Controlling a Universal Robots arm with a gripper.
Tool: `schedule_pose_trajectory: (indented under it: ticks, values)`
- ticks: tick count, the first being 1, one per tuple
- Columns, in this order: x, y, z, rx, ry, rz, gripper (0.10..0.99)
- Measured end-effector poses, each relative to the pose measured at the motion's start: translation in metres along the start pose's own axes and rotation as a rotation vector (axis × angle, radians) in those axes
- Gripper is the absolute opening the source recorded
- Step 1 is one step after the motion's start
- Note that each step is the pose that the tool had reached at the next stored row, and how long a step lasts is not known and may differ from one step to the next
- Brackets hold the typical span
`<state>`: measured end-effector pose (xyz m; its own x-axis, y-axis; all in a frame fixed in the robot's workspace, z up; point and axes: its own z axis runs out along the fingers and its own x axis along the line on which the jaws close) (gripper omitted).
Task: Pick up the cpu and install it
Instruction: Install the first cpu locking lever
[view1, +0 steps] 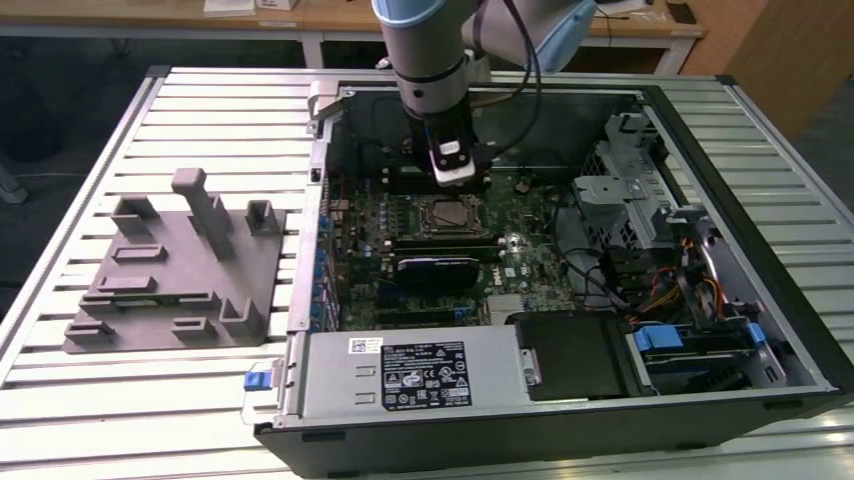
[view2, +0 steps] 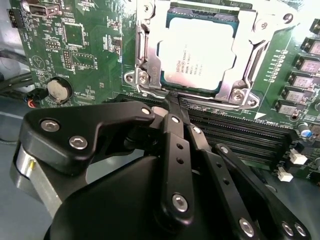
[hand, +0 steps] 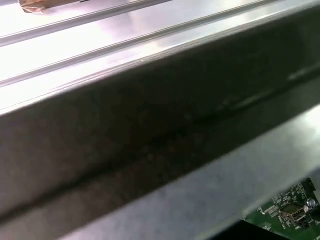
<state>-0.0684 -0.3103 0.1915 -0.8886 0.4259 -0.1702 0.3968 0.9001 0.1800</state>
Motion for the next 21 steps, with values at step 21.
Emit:
schedule_pose_trajectory:
  ticks: [21]
  values:
    - [-0.009, -0.0025, -0.0011, -0.043, 0.0207, 0.011, 0.106]
